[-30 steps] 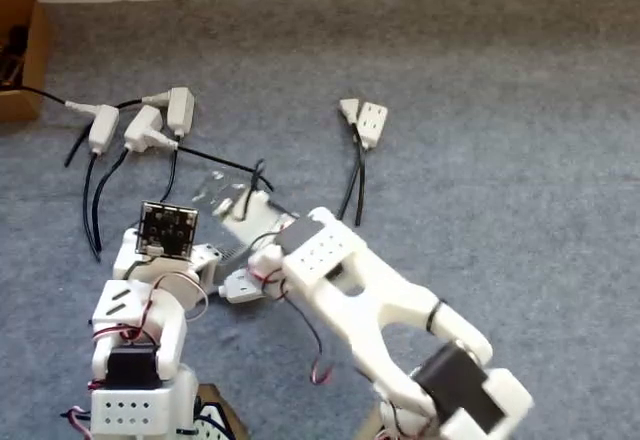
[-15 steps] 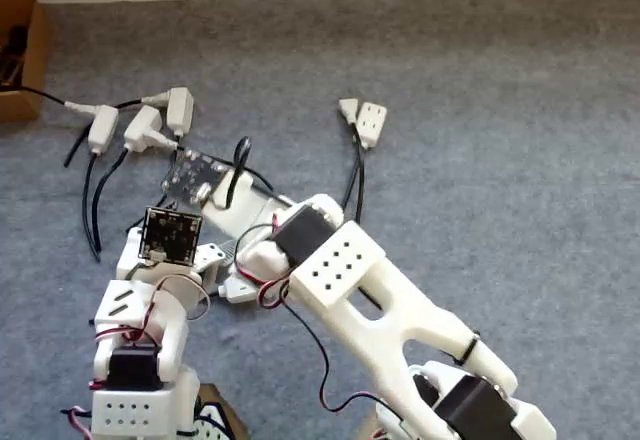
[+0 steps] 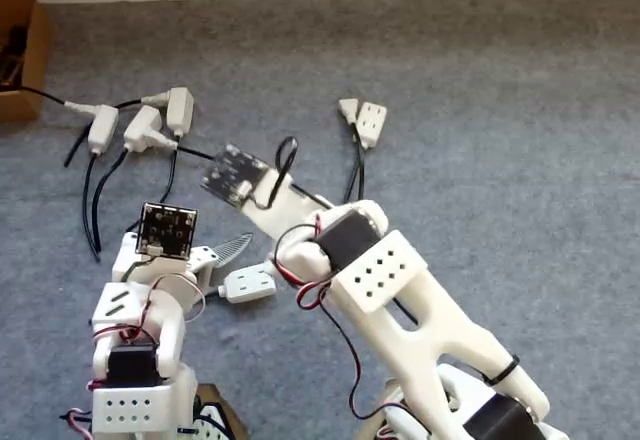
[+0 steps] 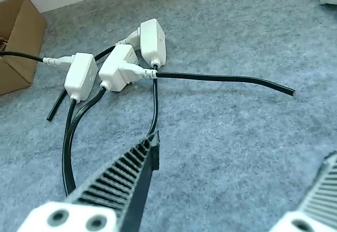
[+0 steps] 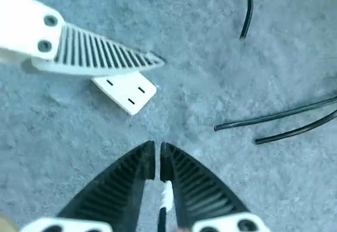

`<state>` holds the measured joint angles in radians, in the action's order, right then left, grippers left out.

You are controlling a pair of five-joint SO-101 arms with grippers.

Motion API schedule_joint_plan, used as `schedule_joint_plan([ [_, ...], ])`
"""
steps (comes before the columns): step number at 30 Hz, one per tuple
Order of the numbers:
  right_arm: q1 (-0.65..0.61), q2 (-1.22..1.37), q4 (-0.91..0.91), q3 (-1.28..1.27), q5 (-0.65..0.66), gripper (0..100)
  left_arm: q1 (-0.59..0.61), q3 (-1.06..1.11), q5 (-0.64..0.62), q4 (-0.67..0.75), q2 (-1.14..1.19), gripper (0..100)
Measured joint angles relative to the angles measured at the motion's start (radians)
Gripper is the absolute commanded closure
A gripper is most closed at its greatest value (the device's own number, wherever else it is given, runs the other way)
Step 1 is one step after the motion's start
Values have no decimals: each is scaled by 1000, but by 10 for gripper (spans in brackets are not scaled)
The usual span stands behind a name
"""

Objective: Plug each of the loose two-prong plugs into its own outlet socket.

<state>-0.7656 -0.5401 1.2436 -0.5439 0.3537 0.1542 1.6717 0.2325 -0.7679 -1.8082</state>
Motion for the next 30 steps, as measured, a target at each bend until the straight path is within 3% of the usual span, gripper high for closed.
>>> schedule_joint_plan([
  [8,103,0,-173,-109,0,991,0,0,0,0,0,564],
  [11,160,0,-172,-95,-11,935,0,6,0,0,0,564],
  [16,173,0,-38,-34,-15,735,0,6,0,9,0,564],
  [25,196,0,310,321,-15,724,0,8,0,11,0,564],
  [30,250,9,322,285,32,724,0,8,0,11,0,564],
])
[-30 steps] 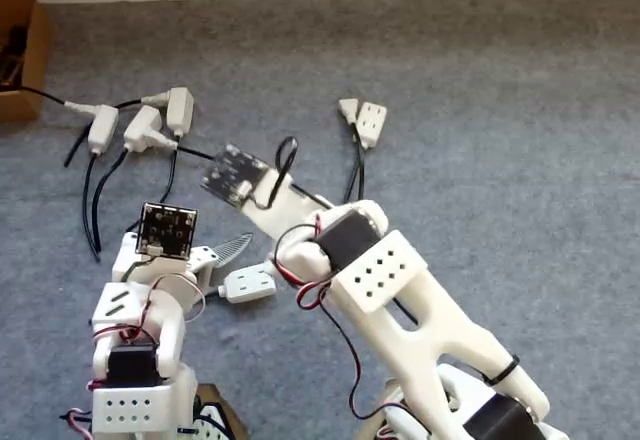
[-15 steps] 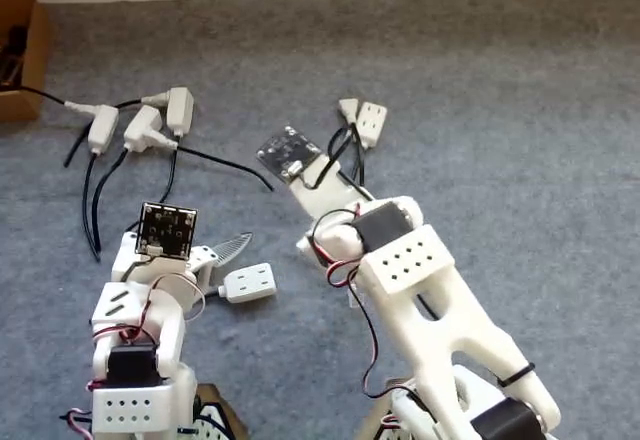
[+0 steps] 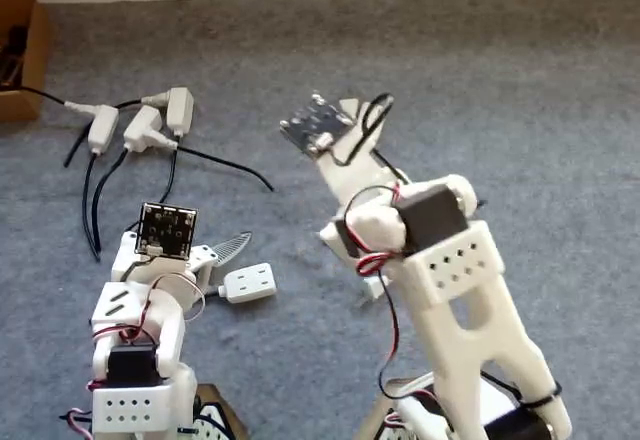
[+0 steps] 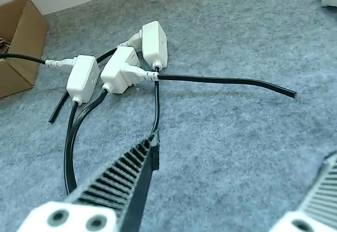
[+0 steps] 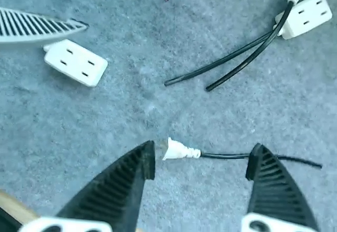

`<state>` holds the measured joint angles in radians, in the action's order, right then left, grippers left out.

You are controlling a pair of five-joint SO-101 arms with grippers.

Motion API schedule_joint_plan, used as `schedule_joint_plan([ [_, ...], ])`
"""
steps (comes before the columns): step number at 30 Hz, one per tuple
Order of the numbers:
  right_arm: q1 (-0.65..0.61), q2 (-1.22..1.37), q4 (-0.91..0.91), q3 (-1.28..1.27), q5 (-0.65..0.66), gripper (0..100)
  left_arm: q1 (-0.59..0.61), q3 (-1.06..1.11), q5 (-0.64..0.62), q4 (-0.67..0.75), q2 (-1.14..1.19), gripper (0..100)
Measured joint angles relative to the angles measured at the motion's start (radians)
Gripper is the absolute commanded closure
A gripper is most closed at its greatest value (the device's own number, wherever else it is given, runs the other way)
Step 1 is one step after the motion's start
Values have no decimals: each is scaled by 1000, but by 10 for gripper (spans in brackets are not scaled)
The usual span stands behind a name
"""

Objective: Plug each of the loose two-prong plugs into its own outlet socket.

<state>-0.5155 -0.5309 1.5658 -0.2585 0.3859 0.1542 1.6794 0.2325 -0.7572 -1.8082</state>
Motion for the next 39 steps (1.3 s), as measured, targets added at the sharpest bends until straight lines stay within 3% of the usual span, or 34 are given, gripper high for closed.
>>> schedule_joint_plan([
  [5,264,2,49,213,147,724,0,0,0,0,0,564],
  [7,267,11,133,269,236,724,0,0,0,0,0,564],
  [10,245,-3,146,133,377,724,0,0,0,0,0,564],
  [15,219,21,-15,-238,675,724,0,0,0,0,0,564],
  [20,275,69,-58,-361,961,724,0,0,0,0,0,564],
  [32,276,233,-311,-381,1117,771,0,0,0,0,0,564],
  [39,275,336,-344,-381,1162,772,0,0,0,0,0,564],
])
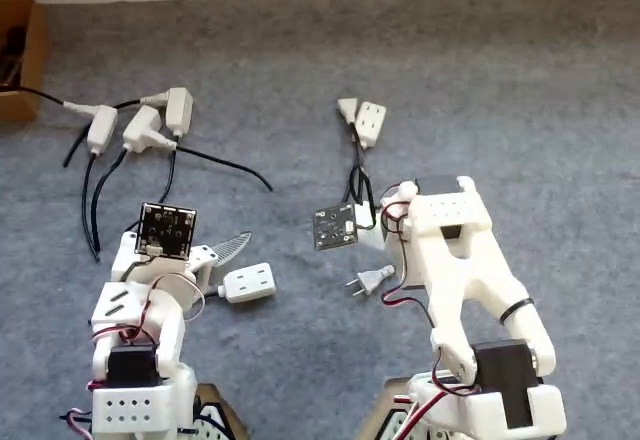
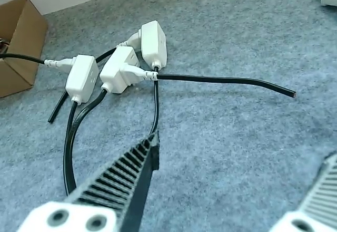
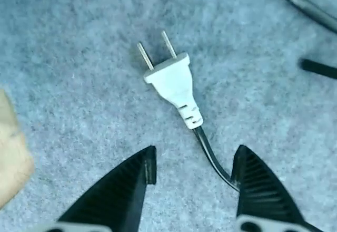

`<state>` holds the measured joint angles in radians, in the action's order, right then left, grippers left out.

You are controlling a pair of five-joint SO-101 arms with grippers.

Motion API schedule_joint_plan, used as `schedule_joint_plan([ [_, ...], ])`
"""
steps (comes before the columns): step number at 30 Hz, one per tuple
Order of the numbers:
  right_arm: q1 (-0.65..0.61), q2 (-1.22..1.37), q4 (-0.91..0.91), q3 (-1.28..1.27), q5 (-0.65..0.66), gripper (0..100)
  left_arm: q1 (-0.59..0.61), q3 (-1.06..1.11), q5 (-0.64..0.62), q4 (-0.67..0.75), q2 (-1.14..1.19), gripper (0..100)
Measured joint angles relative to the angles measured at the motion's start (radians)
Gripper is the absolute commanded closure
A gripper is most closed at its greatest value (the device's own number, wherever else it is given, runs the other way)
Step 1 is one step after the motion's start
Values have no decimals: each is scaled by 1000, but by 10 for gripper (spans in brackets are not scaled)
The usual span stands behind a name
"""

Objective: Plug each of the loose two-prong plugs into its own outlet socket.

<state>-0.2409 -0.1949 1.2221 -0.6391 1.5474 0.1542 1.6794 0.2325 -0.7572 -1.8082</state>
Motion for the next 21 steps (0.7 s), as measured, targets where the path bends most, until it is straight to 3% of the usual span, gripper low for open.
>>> schedule_joint_plan([
  [9,-141,2,-164,-163,-25,775,0,2,0,0,0,564],
  [16,-149,0,-229,-201,-32,851,0,2,0,0,0,564],
  [21,-123,0,-235,-199,-12,853,0,2,0,0,0,564],
])
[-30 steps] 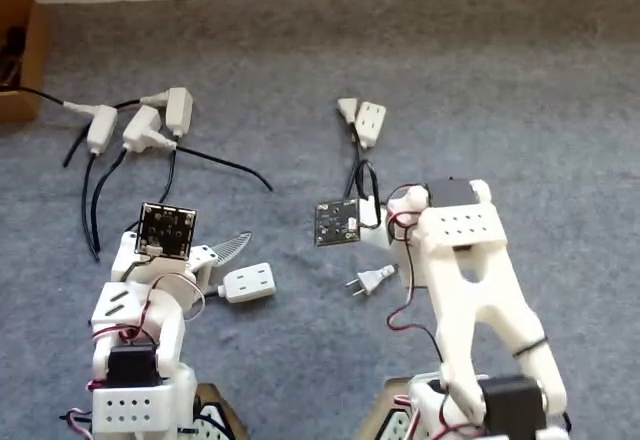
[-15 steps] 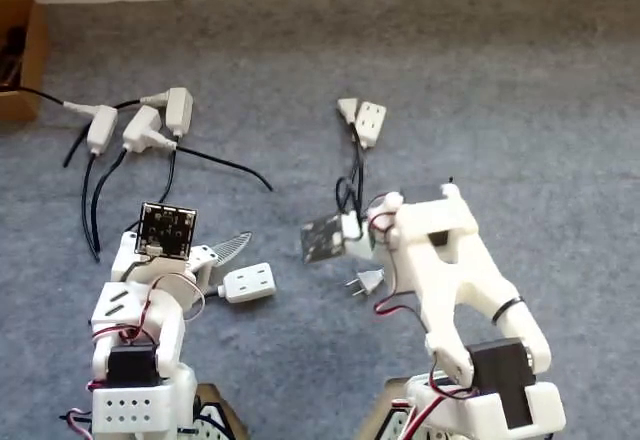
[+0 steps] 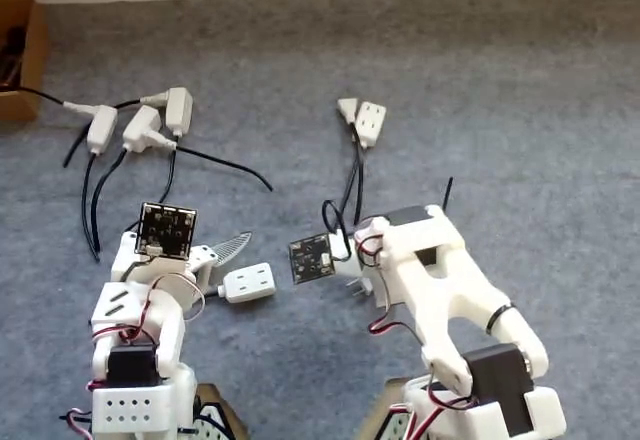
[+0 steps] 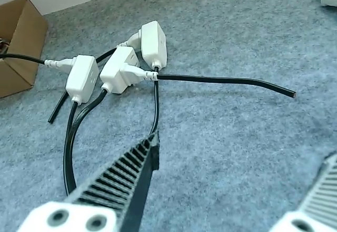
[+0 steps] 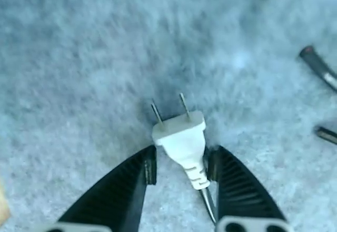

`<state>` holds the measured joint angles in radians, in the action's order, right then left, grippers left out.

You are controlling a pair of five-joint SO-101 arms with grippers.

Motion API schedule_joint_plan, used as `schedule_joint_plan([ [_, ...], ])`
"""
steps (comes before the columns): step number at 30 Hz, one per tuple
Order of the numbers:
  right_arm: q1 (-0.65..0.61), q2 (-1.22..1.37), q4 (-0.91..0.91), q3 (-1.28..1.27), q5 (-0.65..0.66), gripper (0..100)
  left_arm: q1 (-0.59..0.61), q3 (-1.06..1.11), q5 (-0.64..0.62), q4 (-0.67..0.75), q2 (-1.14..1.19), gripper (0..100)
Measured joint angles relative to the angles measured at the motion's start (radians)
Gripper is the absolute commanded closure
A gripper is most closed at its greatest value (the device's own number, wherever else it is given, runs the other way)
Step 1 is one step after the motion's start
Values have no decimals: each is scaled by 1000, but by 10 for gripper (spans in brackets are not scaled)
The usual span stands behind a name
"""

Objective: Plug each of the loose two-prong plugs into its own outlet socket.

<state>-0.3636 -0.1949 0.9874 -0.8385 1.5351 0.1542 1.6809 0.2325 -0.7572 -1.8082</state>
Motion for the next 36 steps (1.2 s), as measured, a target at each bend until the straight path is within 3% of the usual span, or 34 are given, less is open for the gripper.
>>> schedule_joint_plan([
  [18,55,0,-3,0,141,907,0,0,0,0,0,564],
  [25,57,0,-6,-2,147,835,0,0,0,0,0,564],
  [36,57,0,-5,-9,149,836,0,0,0,0,0,564],
])
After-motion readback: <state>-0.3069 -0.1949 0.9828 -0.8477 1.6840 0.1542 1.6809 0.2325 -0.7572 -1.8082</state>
